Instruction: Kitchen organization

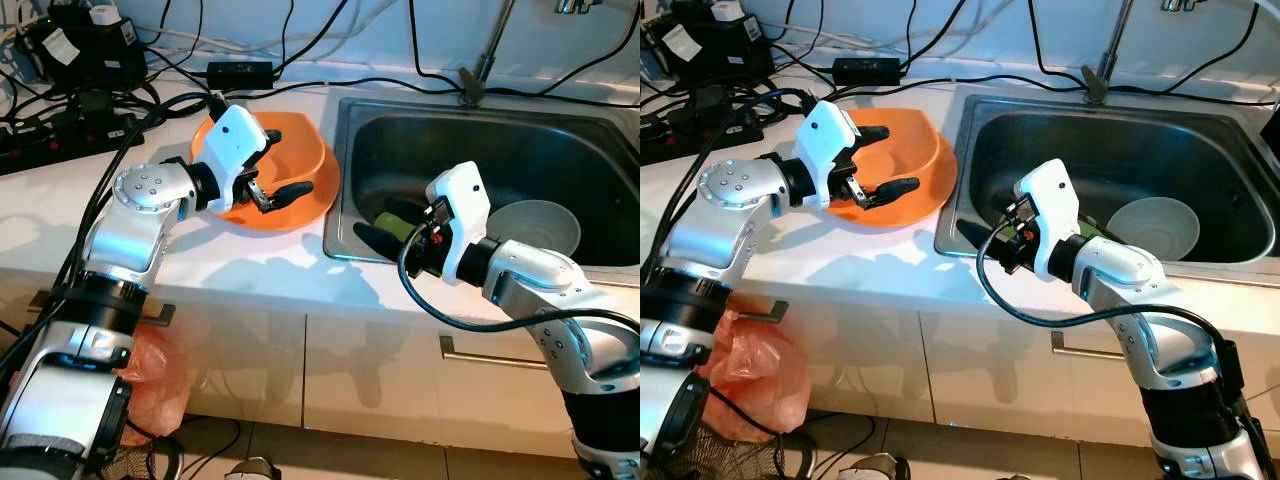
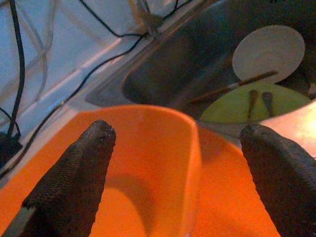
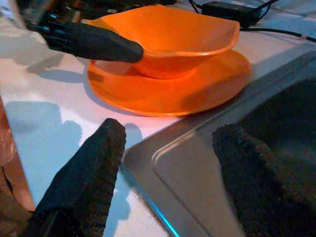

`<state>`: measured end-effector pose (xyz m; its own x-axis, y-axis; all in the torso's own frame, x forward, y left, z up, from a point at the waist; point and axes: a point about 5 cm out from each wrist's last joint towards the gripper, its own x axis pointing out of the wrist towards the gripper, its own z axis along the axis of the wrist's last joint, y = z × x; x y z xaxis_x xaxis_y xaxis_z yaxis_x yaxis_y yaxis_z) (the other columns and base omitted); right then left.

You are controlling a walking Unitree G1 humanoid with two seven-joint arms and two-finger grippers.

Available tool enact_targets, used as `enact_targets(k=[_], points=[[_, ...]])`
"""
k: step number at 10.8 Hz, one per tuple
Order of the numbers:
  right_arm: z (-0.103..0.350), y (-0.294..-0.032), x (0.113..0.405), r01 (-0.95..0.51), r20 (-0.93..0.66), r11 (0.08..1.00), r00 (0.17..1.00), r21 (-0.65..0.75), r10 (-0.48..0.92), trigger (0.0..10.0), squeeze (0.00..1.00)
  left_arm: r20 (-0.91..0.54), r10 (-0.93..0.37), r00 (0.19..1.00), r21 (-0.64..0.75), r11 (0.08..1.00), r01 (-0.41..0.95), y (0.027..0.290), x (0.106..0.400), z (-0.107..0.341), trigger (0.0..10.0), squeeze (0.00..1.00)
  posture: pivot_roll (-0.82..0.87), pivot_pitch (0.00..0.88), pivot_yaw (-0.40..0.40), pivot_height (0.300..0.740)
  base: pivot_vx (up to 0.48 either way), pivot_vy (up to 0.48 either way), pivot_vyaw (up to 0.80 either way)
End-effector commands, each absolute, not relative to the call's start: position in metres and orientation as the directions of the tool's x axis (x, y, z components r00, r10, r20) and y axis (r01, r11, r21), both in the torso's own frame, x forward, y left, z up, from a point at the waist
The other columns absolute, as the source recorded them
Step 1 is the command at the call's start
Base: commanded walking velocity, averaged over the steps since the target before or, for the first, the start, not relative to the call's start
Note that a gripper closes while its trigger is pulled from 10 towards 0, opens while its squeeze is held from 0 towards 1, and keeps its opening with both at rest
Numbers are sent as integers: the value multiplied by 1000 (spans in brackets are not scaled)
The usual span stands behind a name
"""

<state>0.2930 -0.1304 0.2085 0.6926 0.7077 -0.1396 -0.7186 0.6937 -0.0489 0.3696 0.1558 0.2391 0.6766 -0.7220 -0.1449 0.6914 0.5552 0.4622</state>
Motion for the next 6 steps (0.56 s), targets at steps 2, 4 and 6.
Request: enact_targets(k=[2,4,6], points=[[208,-129,287,-736,-143,676,674,-41,725,10000,0,-168,-727,666,482,529,699,154,374,238,10000,0,88,99,6,740,0,0,0],[209,-125,286,-743,-131,668,666,-36,734,10000,0,-248,-716,653,475,497,726,151,385,223,9765,0,92,105,5,740,0,0,0],[210,-123,286,-743,-124,668,667,-39,735,10000,0,-272,-724,634,481,469,741,145,388,220,510,0,83,106,16,740,0,0,0]])
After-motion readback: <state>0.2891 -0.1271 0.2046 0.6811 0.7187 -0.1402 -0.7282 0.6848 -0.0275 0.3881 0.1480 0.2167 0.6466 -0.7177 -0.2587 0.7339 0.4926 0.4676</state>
